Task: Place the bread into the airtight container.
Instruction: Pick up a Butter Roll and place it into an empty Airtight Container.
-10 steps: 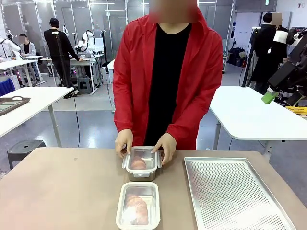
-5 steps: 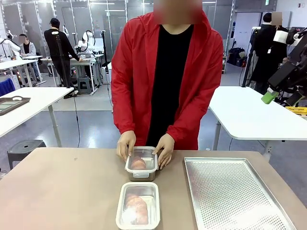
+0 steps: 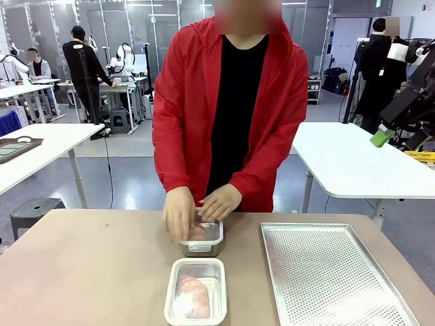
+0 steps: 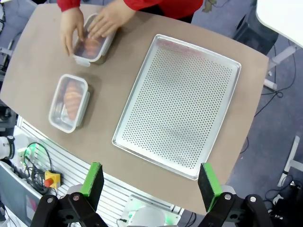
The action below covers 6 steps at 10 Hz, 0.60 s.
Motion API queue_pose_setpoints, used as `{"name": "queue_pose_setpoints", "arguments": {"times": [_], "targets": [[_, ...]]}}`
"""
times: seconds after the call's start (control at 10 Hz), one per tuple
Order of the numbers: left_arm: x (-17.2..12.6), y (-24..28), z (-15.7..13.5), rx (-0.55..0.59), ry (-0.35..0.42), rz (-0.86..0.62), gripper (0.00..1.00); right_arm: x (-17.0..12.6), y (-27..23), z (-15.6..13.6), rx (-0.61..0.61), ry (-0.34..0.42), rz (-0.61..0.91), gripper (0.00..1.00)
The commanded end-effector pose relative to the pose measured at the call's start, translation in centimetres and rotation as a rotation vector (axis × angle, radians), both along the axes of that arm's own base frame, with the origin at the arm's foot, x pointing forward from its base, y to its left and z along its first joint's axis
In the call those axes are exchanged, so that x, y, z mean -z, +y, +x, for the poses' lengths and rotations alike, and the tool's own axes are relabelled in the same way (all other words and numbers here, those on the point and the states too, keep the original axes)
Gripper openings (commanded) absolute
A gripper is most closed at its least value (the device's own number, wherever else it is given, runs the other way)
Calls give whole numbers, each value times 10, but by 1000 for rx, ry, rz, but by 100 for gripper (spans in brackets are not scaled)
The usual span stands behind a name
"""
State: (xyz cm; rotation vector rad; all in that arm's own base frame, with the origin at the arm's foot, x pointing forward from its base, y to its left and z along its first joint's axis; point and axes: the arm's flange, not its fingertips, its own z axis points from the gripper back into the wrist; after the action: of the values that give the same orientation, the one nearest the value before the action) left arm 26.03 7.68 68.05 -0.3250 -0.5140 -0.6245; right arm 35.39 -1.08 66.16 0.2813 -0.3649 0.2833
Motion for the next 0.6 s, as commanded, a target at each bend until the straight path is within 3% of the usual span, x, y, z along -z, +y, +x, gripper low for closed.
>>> {"name": "queue_pose_setpoints", "arguments": {"times": [0.0,0.5], "targets": [[-1,0,0,18,-6,-3,100,-1,-1,1,0,1,-5,100],[-1,0,0,18,-6,-3,100,-1,-1,1,0,1,-5,100]]}}
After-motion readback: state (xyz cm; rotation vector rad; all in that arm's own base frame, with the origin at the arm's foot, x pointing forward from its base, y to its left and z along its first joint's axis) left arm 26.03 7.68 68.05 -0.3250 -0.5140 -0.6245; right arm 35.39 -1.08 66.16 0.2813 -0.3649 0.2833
